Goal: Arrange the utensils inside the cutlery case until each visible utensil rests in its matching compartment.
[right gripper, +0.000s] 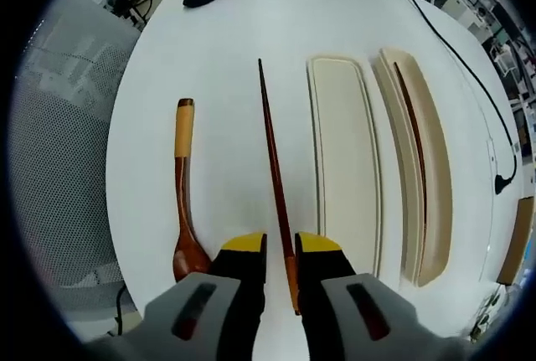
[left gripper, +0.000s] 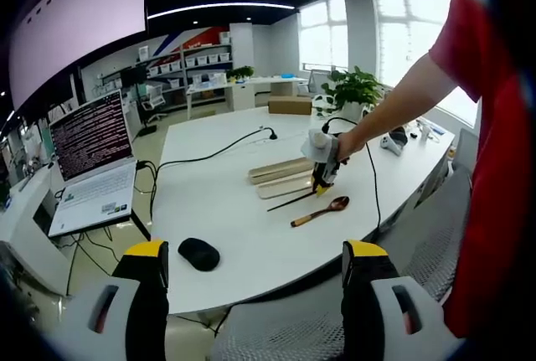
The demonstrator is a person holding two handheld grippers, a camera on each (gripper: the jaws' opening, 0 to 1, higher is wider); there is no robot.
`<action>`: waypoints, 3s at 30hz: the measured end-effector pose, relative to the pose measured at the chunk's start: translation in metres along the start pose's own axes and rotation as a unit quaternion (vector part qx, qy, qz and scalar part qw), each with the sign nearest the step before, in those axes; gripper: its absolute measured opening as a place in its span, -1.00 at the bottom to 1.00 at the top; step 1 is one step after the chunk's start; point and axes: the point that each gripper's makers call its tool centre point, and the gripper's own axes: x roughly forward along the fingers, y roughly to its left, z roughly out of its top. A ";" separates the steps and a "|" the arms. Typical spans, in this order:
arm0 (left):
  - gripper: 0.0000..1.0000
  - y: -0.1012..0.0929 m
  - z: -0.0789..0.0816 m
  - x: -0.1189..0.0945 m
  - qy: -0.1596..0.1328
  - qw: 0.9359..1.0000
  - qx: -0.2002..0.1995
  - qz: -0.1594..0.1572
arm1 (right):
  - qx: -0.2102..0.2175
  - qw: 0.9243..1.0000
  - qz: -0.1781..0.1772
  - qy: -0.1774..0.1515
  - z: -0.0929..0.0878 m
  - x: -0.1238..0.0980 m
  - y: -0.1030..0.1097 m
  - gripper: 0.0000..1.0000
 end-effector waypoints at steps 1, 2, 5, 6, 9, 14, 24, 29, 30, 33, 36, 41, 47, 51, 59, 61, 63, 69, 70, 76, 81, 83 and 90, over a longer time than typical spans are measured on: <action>0.76 0.000 0.000 0.000 0.000 1.000 -0.001 0.000 | 0.000 1.000 0.000 0.001 0.000 0.000 0.000 -0.80; 0.76 0.000 -0.001 0.000 0.001 1.000 0.000 0.000 | 0.000 1.000 0.001 0.001 0.001 0.000 0.000 -0.80; 0.76 -0.001 -0.002 0.000 0.002 1.000 0.001 0.000 | -0.012 1.000 0.002 0.006 0.000 0.001 0.001 -0.83; 0.76 -0.001 -0.002 -0.001 0.002 1.000 0.000 0.001 | -0.015 1.000 0.003 0.008 0.000 0.001 0.002 -0.86; 0.76 0.000 -0.002 -0.001 -0.001 1.000 -0.003 0.002 | -0.027 1.000 0.002 0.016 0.002 0.003 0.002 -0.93; 0.76 0.000 -0.003 -0.002 0.000 1.000 -0.003 0.003 | -0.034 0.999 -0.001 0.030 0.004 0.003 0.000 -0.97; 0.75 -0.002 -0.005 0.000 -0.001 1.000 -0.005 -0.002 | -0.028 0.999 -0.001 0.035 0.004 0.003 0.001 -0.97; 0.75 -0.004 -0.003 0.001 -0.002 1.000 -0.005 -0.004 | -0.014 0.999 -0.008 0.041 0.002 0.004 -0.002 -0.97; 0.75 -0.005 -0.002 0.001 -0.002 1.000 -0.005 -0.004 | -0.012 0.999 -0.009 0.042 0.002 0.003 -0.001 -0.98; 0.75 -0.006 -0.001 0.002 -0.001 1.000 -0.002 -0.006 | -0.022 0.999 -0.010 0.044 0.001 0.002 0.000 -0.98; 0.75 -0.005 0.001 0.002 -0.003 1.000 0.001 -0.005 | -0.031 0.998 -0.013 0.045 0.001 0.002 0.003 -0.98; 0.75 -0.002 0.006 0.001 -0.008 1.000 0.004 -0.003 | -0.039 0.998 -0.016 0.042 0.002 0.001 0.001 -0.99; 0.75 0.002 0.012 -0.001 -0.010 1.000 0.015 -0.003 | -0.028 0.999 -0.021 0.038 -0.004 -0.008 0.004 -0.99; 0.75 0.004 0.016 -0.002 -0.019 1.000 0.009 0.000 | -0.010 1.000 -0.021 0.013 0.001 -0.015 0.004 -0.99; 0.76 -0.007 0.018 -0.002 -0.022 0.999 0.023 -0.011 | -0.013 1.000 -0.026 -0.001 0.005 -0.022 0.011 -1.00; 0.76 -0.008 0.018 -0.003 -0.023 0.999 0.025 -0.011 | -0.011 0.999 -0.029 -0.006 0.007 -0.024 0.011 -1.00; 0.76 -0.007 0.018 -0.004 -0.025 0.999 0.024 -0.011 | -0.008 1.000 -0.029 -0.009 0.008 -0.027 0.013 -1.00; 0.75 -0.008 0.015 -0.006 -0.025 0.999 0.025 -0.012 | 0.002 0.999 -0.038 -0.026 0.011 -0.035 0.011 -1.00; 0.75 -0.008 0.014 -0.007 -0.025 0.999 0.025 -0.012 | 0.003 0.999 -0.038 -0.029 0.011 -0.035 0.010 -1.00; 0.75 -0.007 0.011 -0.008 -0.026 0.999 0.023 -0.012 | 0.004 0.999 -0.034 -0.031 0.011 -0.041 0.014 -1.00; 0.75 -0.007 0.010 -0.007 -0.026 0.999 0.022 -0.012 | -0.045 0.997 -0.054 -0.008 0.013 -0.046 0.005 -1.00; 0.75 -0.006 0.009 -0.007 -0.025 0.999 0.021 -0.011 | -0.055 0.997 -0.056 -0.001 0.013 -0.047 0.006 -1.00; 0.75 -0.005 0.006 -0.007 -0.023 1.000 0.018 -0.008 | -0.042 0.998 -0.035 0.012 0.010 -0.033 0.008 -0.99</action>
